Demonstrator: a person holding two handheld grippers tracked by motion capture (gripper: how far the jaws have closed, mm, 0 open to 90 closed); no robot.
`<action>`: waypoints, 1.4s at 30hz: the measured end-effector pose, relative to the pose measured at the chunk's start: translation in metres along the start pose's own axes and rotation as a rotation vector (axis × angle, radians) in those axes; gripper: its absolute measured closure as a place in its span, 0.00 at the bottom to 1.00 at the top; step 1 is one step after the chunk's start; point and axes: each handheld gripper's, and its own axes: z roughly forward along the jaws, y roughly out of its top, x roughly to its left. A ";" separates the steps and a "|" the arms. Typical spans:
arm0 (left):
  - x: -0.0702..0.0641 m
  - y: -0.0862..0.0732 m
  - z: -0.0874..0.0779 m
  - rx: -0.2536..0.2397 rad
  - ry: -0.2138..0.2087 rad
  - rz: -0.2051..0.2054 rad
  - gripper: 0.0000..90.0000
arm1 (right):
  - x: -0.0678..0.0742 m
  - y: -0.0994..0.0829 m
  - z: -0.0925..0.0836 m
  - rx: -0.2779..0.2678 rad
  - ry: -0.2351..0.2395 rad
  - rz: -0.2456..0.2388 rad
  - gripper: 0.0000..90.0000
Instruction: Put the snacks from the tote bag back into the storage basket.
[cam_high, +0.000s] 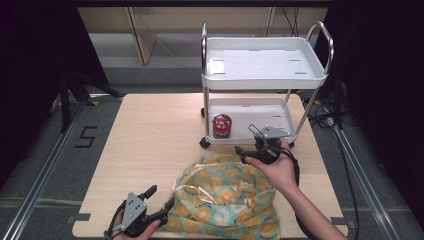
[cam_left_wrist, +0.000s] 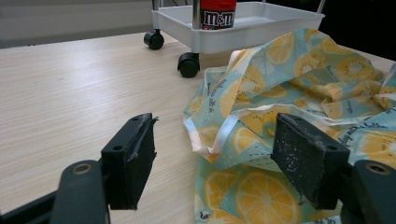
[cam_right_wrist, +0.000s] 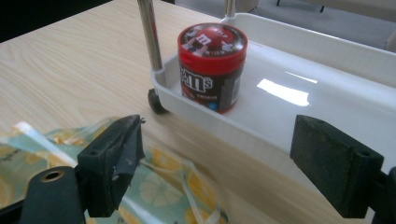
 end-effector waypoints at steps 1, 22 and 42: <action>0.000 0.000 0.001 -0.003 -0.007 0.006 0.33 | -0.002 -0.001 -0.003 -0.002 -0.010 -0.014 0.21; 0.000 0.000 0.000 0.004 -0.001 0.010 0.33 | -0.011 -0.044 -0.037 0.015 -0.018 0.049 0.21; -0.002 -0.001 0.001 0.010 0.004 0.005 0.33 | -0.018 -0.086 -0.068 0.004 -0.011 0.085 0.22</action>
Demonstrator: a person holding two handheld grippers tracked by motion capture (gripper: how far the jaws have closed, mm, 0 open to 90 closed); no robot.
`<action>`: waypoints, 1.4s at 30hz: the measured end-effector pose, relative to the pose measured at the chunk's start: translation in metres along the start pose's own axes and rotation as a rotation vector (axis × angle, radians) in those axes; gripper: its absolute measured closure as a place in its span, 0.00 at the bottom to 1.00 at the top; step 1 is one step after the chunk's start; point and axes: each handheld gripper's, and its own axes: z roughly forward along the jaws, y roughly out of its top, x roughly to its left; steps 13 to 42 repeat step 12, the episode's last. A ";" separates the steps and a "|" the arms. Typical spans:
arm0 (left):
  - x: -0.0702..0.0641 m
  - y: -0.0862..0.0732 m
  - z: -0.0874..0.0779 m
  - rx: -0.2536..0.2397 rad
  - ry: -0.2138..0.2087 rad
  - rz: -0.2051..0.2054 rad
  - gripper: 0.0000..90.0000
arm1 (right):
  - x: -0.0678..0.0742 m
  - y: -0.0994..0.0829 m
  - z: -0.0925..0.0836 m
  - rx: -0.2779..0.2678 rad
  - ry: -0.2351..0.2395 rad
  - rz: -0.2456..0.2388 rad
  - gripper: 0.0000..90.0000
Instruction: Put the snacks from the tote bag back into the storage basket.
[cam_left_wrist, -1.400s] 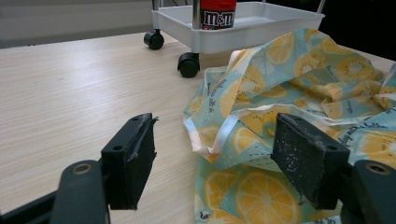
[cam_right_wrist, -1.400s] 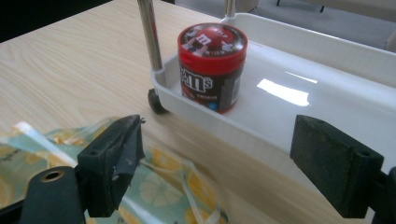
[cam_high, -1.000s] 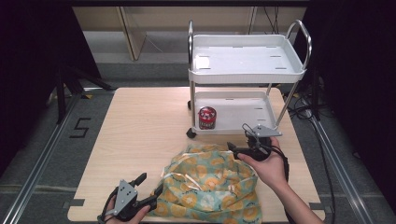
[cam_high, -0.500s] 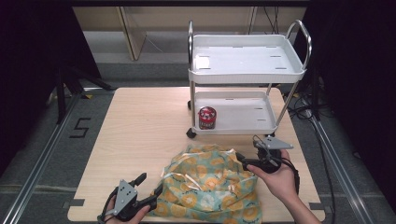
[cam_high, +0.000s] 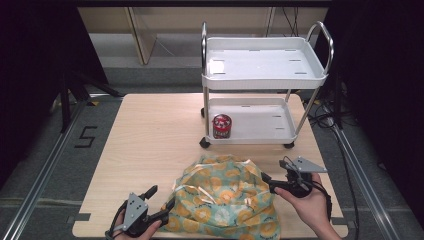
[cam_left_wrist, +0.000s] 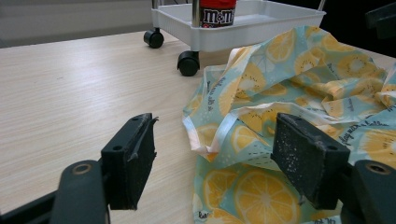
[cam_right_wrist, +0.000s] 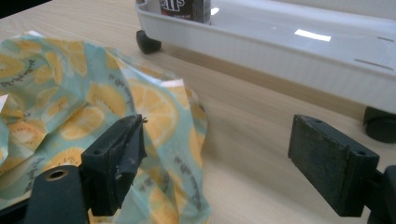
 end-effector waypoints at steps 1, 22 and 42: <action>0.000 0.000 0.000 -0.002 0.001 -0.002 0.33 | 0.000 -0.002 0.000 -0.012 0.002 -0.001 0.23; 0.002 0.000 0.000 -0.002 -0.003 0.003 0.33 | -0.008 -0.013 -0.003 -0.073 0.030 -0.005 0.26; 0.002 0.000 0.000 -0.002 -0.003 0.003 0.33 | -0.008 -0.013 -0.003 -0.073 0.030 -0.005 0.26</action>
